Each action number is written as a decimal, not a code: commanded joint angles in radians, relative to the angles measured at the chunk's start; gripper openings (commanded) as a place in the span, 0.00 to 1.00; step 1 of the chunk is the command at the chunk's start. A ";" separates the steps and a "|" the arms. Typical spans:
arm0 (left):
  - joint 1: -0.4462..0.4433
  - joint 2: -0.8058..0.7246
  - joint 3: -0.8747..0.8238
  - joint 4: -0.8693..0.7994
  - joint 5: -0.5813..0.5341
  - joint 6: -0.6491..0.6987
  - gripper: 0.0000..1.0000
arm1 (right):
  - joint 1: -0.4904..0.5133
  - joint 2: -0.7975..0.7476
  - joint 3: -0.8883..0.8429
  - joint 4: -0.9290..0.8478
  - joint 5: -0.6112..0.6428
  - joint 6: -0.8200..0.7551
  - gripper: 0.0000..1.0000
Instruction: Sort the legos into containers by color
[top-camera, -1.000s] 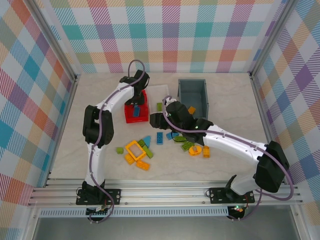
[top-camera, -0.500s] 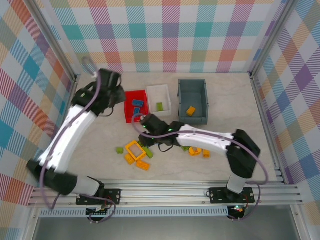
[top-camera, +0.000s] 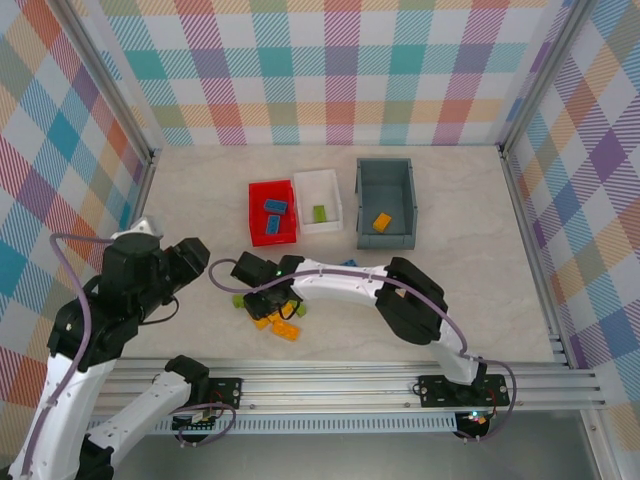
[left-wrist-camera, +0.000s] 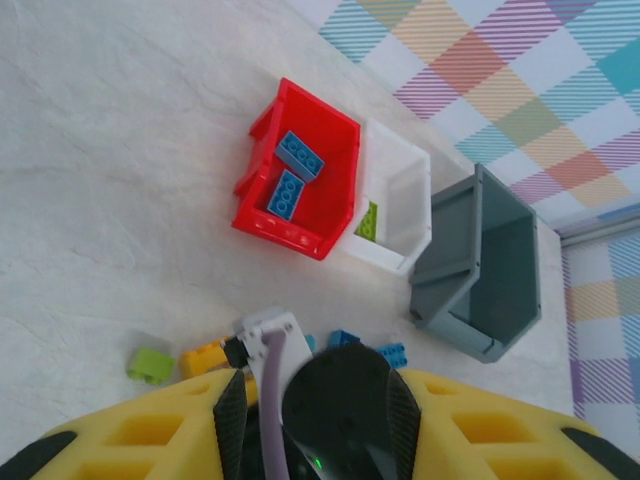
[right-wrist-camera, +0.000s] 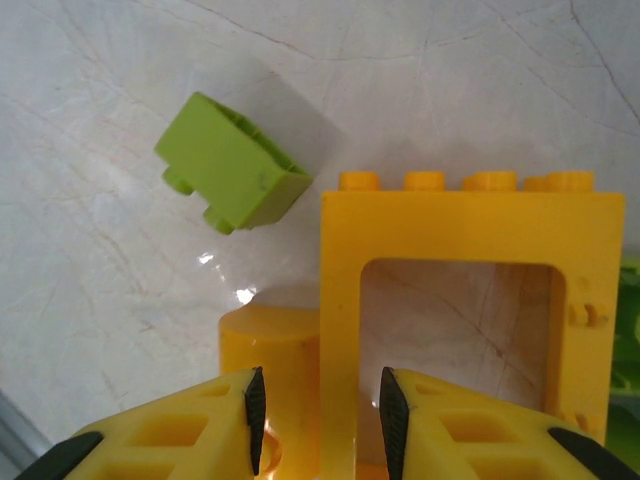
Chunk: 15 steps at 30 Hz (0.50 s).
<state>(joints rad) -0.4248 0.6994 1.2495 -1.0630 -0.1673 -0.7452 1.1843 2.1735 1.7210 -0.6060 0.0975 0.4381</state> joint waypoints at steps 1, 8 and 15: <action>-0.006 -0.022 -0.012 -0.025 0.055 -0.036 0.43 | -0.005 0.035 0.069 -0.067 0.026 0.017 0.39; -0.007 -0.043 -0.016 -0.025 0.088 -0.047 0.43 | -0.013 0.117 0.169 -0.131 0.066 0.027 0.33; -0.007 -0.044 -0.037 -0.002 0.111 -0.051 0.43 | -0.020 0.163 0.233 -0.159 0.061 0.017 0.27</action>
<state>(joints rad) -0.4252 0.6636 1.2297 -1.0718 -0.0811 -0.7925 1.1709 2.3123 1.9125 -0.7208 0.1490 0.4557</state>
